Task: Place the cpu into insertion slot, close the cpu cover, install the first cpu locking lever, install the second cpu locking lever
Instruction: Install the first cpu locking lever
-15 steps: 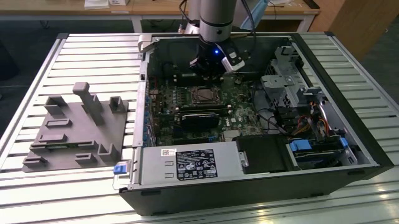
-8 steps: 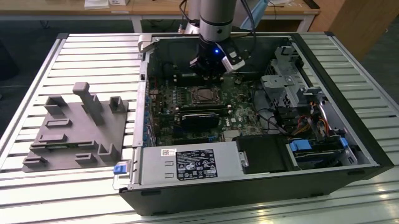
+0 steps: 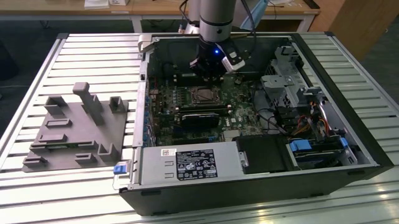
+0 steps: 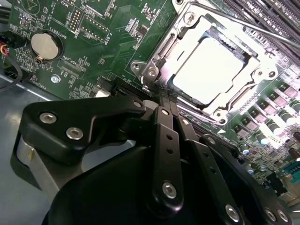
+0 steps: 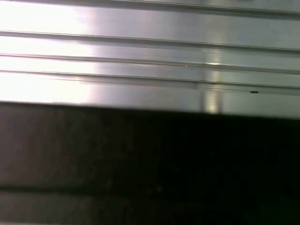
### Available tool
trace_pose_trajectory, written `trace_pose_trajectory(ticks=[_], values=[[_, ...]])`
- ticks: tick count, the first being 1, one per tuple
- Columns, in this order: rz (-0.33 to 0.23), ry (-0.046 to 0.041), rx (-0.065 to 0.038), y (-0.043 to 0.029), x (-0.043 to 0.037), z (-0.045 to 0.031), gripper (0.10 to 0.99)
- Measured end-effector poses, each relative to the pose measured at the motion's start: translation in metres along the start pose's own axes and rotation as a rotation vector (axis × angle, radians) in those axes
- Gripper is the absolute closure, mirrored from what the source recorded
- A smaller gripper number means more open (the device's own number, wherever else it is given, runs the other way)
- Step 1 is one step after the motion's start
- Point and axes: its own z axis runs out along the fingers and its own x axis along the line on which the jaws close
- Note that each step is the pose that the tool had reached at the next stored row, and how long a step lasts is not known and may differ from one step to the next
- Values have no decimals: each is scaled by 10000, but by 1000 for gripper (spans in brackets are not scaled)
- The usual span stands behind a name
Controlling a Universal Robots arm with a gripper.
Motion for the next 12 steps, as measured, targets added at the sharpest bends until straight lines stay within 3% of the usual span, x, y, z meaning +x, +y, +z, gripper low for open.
trace_pose_trajectory(ticks=[5,12], values=[[-2,1,81,2,0,12,980],[-1,-4,74,5,-1,0,980]])
